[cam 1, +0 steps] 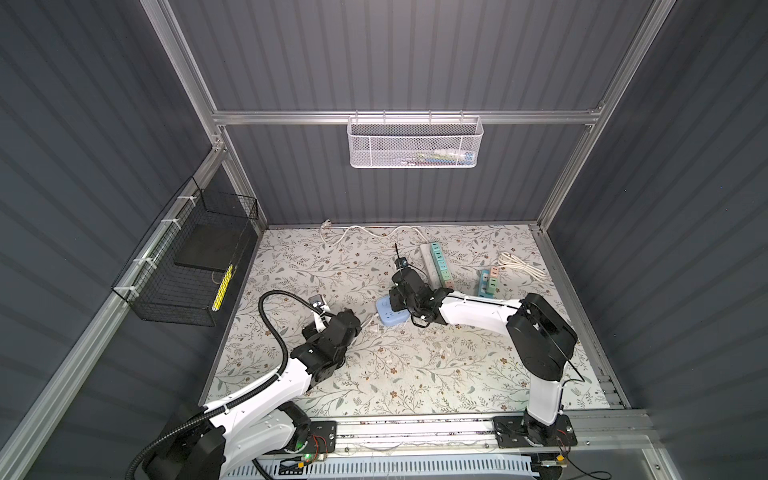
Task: Insert the plug
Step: 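Lower the mint-green adapter with the right gripper onto the blue cube socket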
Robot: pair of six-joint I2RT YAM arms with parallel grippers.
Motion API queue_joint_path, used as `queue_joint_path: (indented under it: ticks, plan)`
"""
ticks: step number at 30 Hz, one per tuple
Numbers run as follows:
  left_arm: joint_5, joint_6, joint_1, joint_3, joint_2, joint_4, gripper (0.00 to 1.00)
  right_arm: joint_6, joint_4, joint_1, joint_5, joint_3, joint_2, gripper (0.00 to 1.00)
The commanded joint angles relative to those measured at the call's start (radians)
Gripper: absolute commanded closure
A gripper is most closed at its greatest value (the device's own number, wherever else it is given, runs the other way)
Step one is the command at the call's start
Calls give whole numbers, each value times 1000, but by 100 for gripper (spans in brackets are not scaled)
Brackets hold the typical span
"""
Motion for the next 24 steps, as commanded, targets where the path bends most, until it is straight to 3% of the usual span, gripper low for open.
queue_joint_path:
  ticks: [1,24]
  plan:
    - [7,14,8,2,4,10,0,7,-11,11,8,-3,22,80]
    - [1,14,10,-2,-5,4,0,-54,-43,62,96,-8,75,80]
